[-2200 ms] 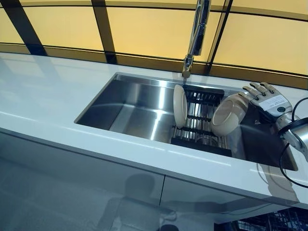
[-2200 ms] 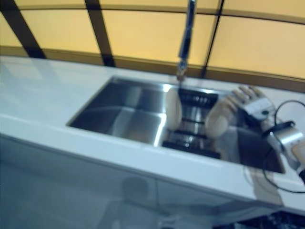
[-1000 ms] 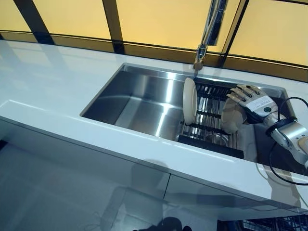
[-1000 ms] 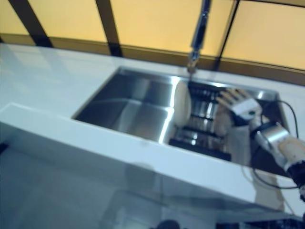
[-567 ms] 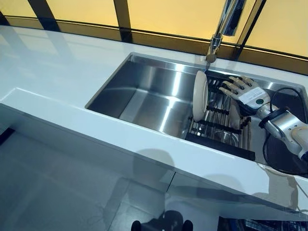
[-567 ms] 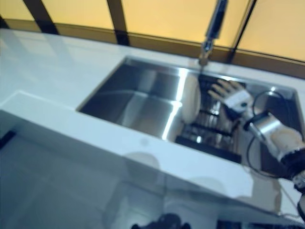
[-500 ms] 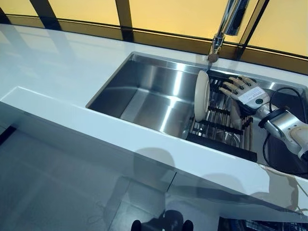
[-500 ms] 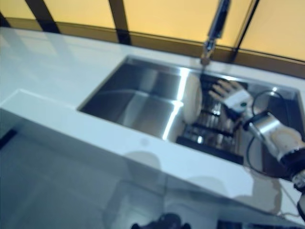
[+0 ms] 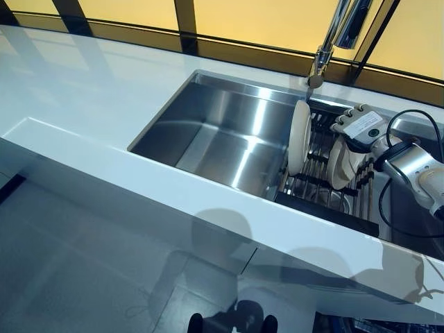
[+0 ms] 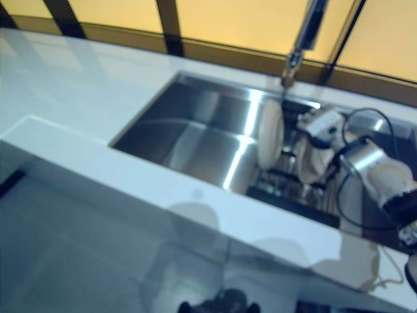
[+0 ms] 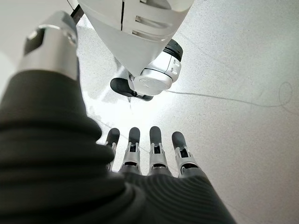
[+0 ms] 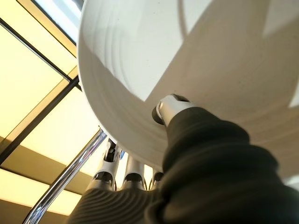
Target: Take plates into dishwasher
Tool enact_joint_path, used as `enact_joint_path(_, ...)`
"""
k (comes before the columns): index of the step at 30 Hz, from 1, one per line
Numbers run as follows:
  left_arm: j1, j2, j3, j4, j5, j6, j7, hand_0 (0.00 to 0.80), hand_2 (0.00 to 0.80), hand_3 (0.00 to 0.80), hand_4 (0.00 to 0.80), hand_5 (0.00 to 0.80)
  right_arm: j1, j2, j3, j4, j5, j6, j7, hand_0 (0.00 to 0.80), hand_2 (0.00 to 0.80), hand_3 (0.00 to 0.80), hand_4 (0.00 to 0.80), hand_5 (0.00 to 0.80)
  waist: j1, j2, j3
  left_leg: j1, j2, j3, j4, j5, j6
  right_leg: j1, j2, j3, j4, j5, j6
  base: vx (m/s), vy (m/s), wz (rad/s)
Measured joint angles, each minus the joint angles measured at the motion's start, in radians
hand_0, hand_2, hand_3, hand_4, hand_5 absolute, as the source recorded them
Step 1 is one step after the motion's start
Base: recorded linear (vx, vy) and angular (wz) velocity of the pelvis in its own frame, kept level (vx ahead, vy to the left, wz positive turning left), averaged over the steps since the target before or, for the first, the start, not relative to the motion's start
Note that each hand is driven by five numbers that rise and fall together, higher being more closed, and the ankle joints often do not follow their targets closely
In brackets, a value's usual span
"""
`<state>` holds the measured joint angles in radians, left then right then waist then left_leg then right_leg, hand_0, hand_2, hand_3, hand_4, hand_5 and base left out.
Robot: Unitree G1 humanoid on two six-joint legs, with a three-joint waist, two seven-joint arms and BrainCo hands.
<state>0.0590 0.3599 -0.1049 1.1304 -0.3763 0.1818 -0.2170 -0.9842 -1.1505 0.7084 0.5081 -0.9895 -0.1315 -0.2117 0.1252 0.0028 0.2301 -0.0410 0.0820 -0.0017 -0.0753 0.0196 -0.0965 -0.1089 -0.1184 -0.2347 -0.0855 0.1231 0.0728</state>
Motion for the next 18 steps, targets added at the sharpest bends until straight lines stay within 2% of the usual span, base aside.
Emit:
enact_joint_path(10, 0.0, 0.006, 0.001, 0.0, 0.001, 0.0, 0.007, 0.0, 0.0, 0.0, 0.0, 0.0, 0.008, 0.0, 0.012, 0.015, 0.004, -0.001, 0.004, 0.8, 0.8, 0.8, 0.8, 0.8, -0.005, -0.027, -0.005, 0.024, 0.0, 0.005, -0.001, 0.0, 0.0, 0.02, 0.001, 0.005, 0.0, 0.0, 0.0, 0.002, 0.003, 0.0)
enact_joint_path(18, 0.002, 0.004, 0.009, 0.0, 0.001, -0.001, 0.031, 0.0, 0.0, 0.0, 0.0, 0.0, 0.008, -0.006, 0.01, 0.006, 0.032, -0.001, -0.02, 0.8, 0.8, 0.8, 0.8, 0.8, -0.028, -0.049, -0.029, 0.049, 0.002, 0.032, -0.008, 0.0, 0.001, 0.033, 0.004, 0.022, 0.0, 0.0, 0.0, 0.016, 0.057, -0.06)
